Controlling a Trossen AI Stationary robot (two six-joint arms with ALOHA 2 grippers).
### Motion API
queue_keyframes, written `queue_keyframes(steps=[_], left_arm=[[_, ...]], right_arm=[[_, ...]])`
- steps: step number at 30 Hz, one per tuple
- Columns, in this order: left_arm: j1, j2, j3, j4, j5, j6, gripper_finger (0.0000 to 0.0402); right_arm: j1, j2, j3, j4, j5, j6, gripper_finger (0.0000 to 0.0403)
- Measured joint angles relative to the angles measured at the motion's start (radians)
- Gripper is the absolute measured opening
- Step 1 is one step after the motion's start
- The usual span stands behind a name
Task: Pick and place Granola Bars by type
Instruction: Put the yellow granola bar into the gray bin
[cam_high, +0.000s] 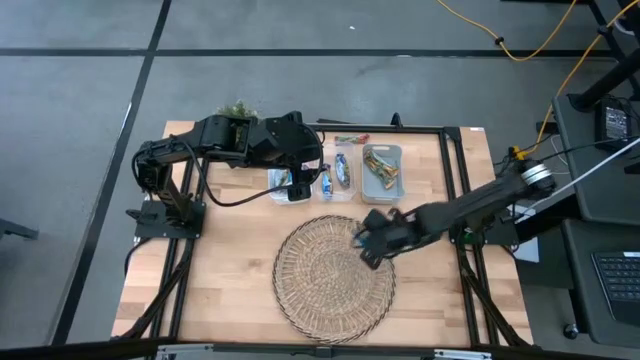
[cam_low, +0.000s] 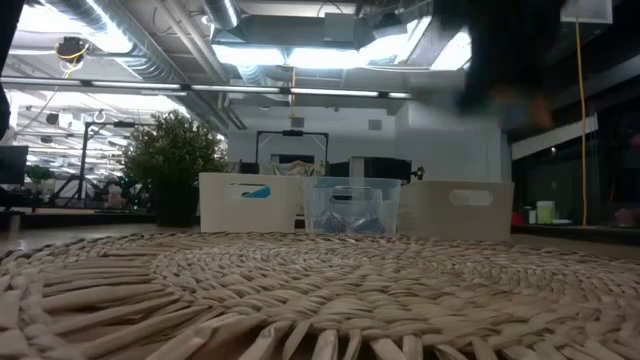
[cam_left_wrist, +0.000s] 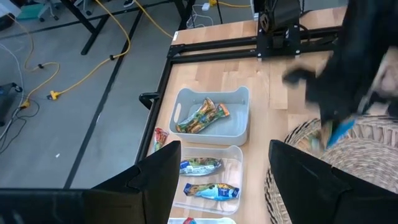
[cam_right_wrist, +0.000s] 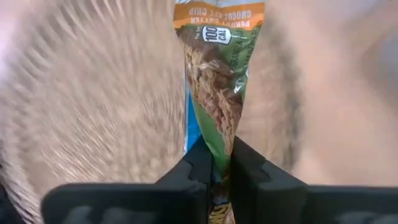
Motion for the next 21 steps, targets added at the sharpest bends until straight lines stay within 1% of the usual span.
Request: queue_keyframes(steps=[3,4,6,8,12,15,21], left_arm=[[0.000,0.000,0.000,-0.009,0.000,0.000,0.0235],[0.000,0.000,0.000,-0.011,0.000,0.000,0.0235],[0.000,0.000,0.000,-0.015,0.000,-0.001,0.0235],[0.000,0.000,0.000,-0.015,0.000,0.000,0.0235],[0.000,0.000,0.000,-0.015,-0.003,-0.002,0.0235],[0.000,0.000,0.000,-0.015,-0.003,-0.017,0.0235],[0.000,0.000,0.000,-0.015,-0.003,-0.020,0.0235]], right_arm=[[0.037,-0.141,0.067,-0.081,0.167,-0.049,0.0031],[0.049,-0.184,0.091,-0.100,0.204,-0.094,0.0031],[0.068,-0.258,0.141,-0.107,0.227,-0.222,0.0031],[0.079,-0.320,0.180,-0.118,0.255,-0.303,0.0038],[0.083,-0.423,0.223,-0.144,0.301,-0.362,0.0040],[0.082,-0.492,0.227,-0.148,0.329,-0.412,0.0030],[0.082,-0.589,0.227,-0.155,0.362,-0.504,0.0031]])
